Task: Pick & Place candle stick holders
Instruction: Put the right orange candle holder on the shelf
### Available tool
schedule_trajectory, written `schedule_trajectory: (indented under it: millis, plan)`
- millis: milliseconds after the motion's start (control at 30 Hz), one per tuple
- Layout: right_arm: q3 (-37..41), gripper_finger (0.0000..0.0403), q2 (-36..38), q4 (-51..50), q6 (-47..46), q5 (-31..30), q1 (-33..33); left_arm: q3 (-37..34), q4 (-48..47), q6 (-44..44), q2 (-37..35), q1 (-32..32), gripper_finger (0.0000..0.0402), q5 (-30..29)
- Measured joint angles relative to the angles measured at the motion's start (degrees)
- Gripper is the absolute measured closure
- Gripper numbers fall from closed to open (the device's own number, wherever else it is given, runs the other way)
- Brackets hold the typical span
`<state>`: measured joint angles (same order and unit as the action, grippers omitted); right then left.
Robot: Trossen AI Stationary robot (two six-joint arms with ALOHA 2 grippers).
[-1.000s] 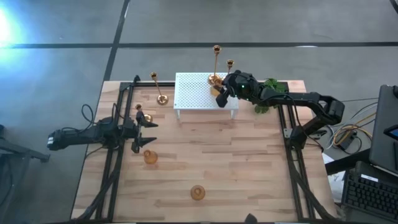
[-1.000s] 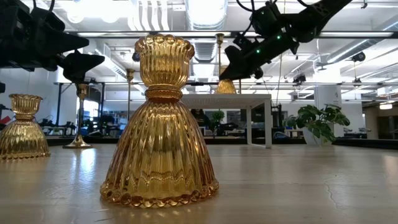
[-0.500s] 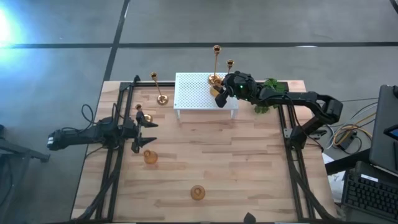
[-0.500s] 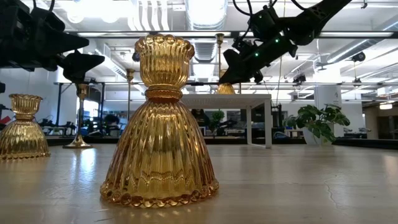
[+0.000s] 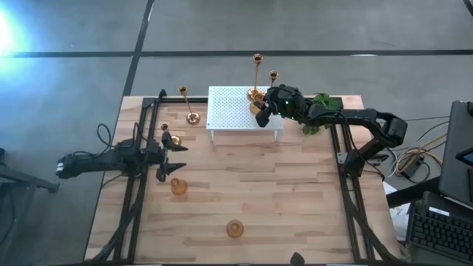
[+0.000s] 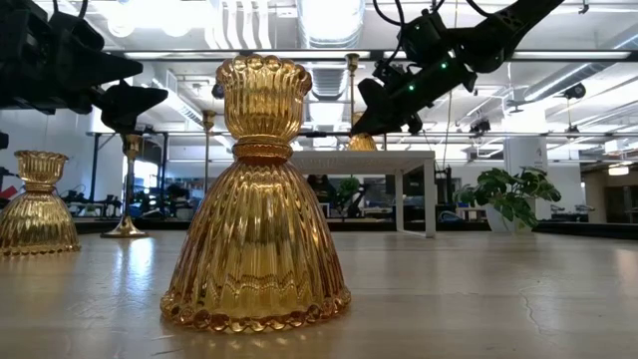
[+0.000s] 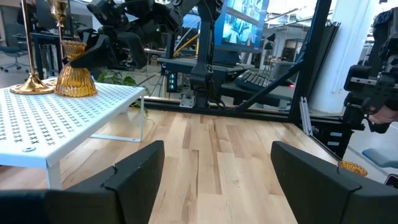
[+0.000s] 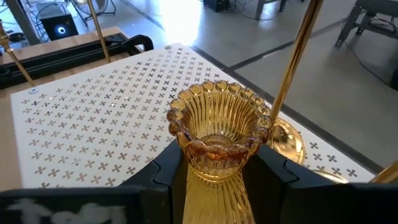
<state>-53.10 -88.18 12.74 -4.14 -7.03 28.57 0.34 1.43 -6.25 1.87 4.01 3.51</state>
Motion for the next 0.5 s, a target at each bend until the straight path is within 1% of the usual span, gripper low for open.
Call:
schedule_trajectory:
  millis: [500]
  plan:
    - [0.0,0.0287,0.02,-0.4,-0.9,0.24,0.18,0.0,0.0,0.0,0.0,0.0,0.0101,0.0]
